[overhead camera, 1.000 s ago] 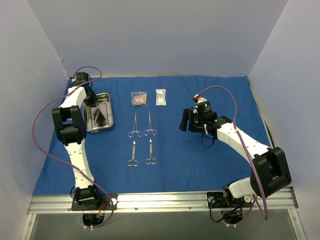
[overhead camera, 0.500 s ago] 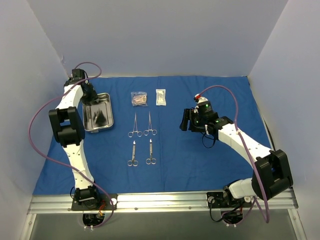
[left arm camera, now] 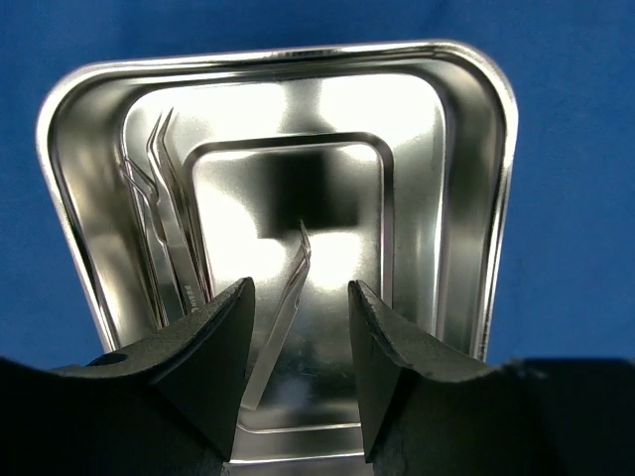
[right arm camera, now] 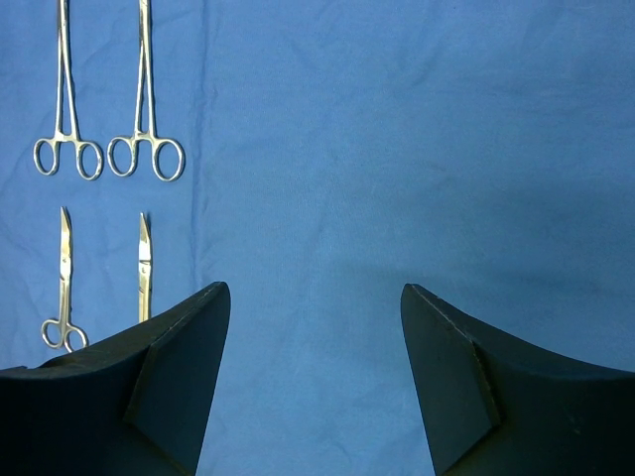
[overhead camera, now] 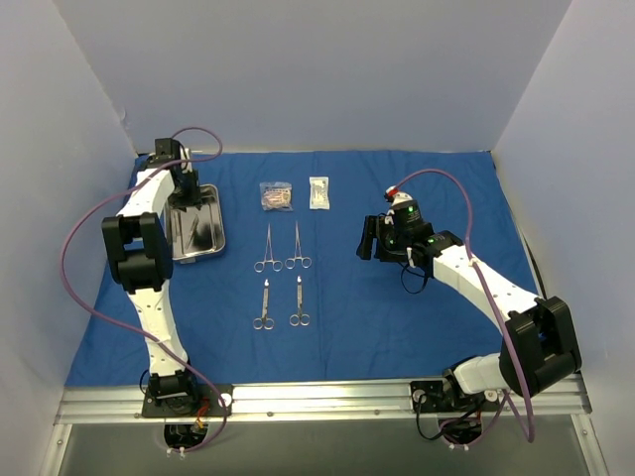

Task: Open and lay out the surgical kit
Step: Pick up the medical item from the container.

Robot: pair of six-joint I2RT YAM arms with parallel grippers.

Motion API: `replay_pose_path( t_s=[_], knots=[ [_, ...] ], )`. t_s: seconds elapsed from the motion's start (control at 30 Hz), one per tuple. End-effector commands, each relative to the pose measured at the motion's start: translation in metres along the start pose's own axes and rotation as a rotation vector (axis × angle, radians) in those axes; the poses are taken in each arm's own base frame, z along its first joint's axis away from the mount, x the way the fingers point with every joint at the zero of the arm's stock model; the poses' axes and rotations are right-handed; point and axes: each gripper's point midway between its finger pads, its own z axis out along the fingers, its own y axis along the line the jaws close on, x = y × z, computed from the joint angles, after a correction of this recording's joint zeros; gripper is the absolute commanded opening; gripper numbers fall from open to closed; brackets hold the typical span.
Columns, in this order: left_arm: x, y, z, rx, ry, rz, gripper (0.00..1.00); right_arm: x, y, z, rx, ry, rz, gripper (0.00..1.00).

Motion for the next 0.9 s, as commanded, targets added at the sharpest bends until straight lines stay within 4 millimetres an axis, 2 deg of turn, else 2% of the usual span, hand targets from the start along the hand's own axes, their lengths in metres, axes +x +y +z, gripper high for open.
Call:
replay_pose_path(
  t_s=[0.0, 0.2, 0.37, 0.6, 0.73, 0.77, 0.83, 0.87],
  knots=[
    [0.003, 0.003, 0.007, -0.006, 0.021, 0.046, 0.51, -0.002, 0.005, -0.003, -0.017, -0.001, -0.019, 0.65],
    [0.023, 0.009, 0.027, -0.038, 0.090, 0.039, 0.43, -0.002, 0.004, -0.003, -0.015, -0.002, -0.022, 0.65],
    [0.025, 0.006, 0.032, -0.041, 0.093, 0.044, 0.37, -0.001, 0.004, -0.002, -0.015, 0.003, -0.022, 0.65],
    [0.023, 0.003, 0.033, -0.070, 0.085, 0.043, 0.17, -0.002, 0.004, -0.004, -0.016, -0.003, -0.024, 0.65],
    [0.014, 0.004, 0.019, -0.092, 0.056, 0.002, 0.09, -0.006, 0.006, -0.007, -0.022, -0.017, -0.028, 0.65],
    [0.005, 0.004, 0.008, -0.095, 0.027, -0.013, 0.08, -0.007, 0.007, -0.007, -0.025, -0.020, -0.031, 0.65],
    [-0.001, 0.000, -0.007, -0.110, 0.017, -0.062, 0.08, -0.010, 0.009, -0.008, -0.032, -0.028, -0.039, 0.65],
    [-0.015, -0.004, -0.024, -0.107, -0.023, -0.083, 0.07, -0.011, 0.010, -0.008, -0.035, -0.030, -0.039, 0.65]
  ],
)
